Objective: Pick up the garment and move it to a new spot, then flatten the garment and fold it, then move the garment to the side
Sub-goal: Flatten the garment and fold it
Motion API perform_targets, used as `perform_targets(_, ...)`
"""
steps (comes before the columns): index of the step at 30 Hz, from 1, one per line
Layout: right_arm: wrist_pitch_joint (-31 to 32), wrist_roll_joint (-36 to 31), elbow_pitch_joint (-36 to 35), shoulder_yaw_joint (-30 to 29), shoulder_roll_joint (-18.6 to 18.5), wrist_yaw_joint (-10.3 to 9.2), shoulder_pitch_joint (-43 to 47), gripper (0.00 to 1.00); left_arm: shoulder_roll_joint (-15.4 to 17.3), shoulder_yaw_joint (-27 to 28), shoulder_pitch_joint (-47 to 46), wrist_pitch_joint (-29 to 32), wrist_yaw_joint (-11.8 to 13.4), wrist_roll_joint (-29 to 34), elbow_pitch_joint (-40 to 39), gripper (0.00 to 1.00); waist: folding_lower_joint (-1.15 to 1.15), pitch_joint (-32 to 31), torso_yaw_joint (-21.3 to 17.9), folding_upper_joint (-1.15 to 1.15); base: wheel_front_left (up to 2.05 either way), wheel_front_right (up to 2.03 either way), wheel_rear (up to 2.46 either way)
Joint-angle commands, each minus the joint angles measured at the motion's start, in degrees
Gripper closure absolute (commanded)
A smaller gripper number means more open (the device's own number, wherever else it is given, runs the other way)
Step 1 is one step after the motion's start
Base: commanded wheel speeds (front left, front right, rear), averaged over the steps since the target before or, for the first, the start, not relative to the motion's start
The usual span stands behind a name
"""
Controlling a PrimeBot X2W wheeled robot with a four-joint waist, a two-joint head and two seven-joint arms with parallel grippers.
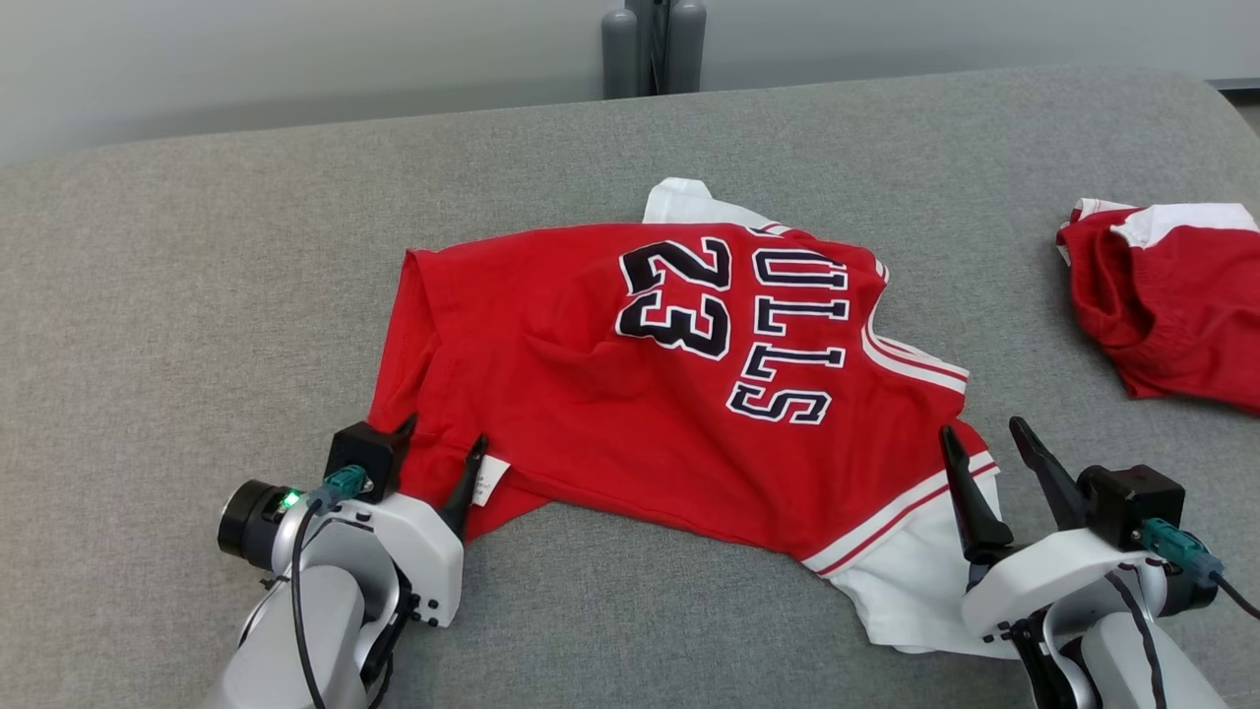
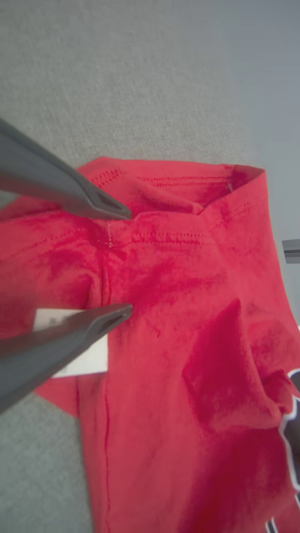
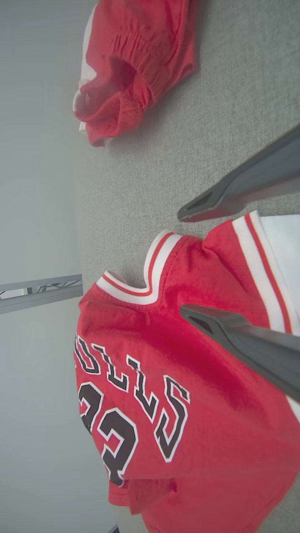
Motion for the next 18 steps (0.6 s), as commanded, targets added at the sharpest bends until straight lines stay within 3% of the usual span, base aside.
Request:
perform_targets(1, -0.36, -0.08, 0.28, -0.14, -0.19, 0.01, -0.45, 0.0, 0.56, -0.47, 0.73, 0.36, -0.28, -0.26, -0.26, 0.0, 0.0, -0.14, 0.04, 0.0, 0.0, 0.0, 0.0)
perform_targets(2, -0.36, -0.12, 0.32, -0.13, -0.13, 0.01, -0.5, 0.0, 0.71, -0.69, 0.75, 0.51, -0.29, -0.57, -0.46, 0.06, 0.0, -0.21, 0.05, 0.0, 0.0, 0.0, 0.0)
perform_targets(4, -0.36, -0.22, 0.34, -0.08, 0.03, 0.01, -0.62, 0.0, 0.95, -0.98, 0.87, 0.79, -0.34, -1.01, -0.9, 0.4, 0.0, -0.32, 0.03, 0.0, 0.0, 0.0, 0.0)
perform_targets(5, -0.35, -0.23, 0.33, -0.08, 0.08, 0.01, -0.66, 0.0, 1.06, -0.92, 1.04, 0.86, -0.36, -1.29, -1.02, 0.51, 0.0, -0.37, 0.03, 0.0, 0.0, 0.0, 0.0)
perform_targets(7, -0.34, -0.28, 0.32, -0.08, 0.2, 0.01, -0.66, 0.0, 1.35, -0.55, 1.25, 0.98, -0.28, -1.84, -1.25, 0.55, 0.0, -0.39, 0.01, 0.0, 0.0, 0.0, 0.0)
perform_targets(9, -0.35, -0.37, 0.34, -0.05, 0.31, 0.01, -0.62, 0.0, 1.48, -0.45, 1.32, 1.17, 0.03, -2.2, -1.46, 0.68, 0.0, -0.38, -0.04, 0.0, 0.0, 0.0, 0.0)
perform_targets(11, -0.35, -0.42, 0.41, -0.03, 0.34, 0.01, -0.61, 0.0, 1.64, -0.44, 1.44, 1.3, 0.13, -2.34, -1.6, 0.98, 0.0, -0.39, -0.08, 0.0, 0.0, 0.0, 0.0)
perform_targets(18, -0.35, -0.46, 0.3, -0.12, -0.01, 0.01, -0.63, 0.0, 2.11, 0.05, 1.71, 0.72, 1.1, -3.05, -2.45, 1.0, 0.0, -0.82, -0.27, 0.0, 0.0, 0.0, 0.0)
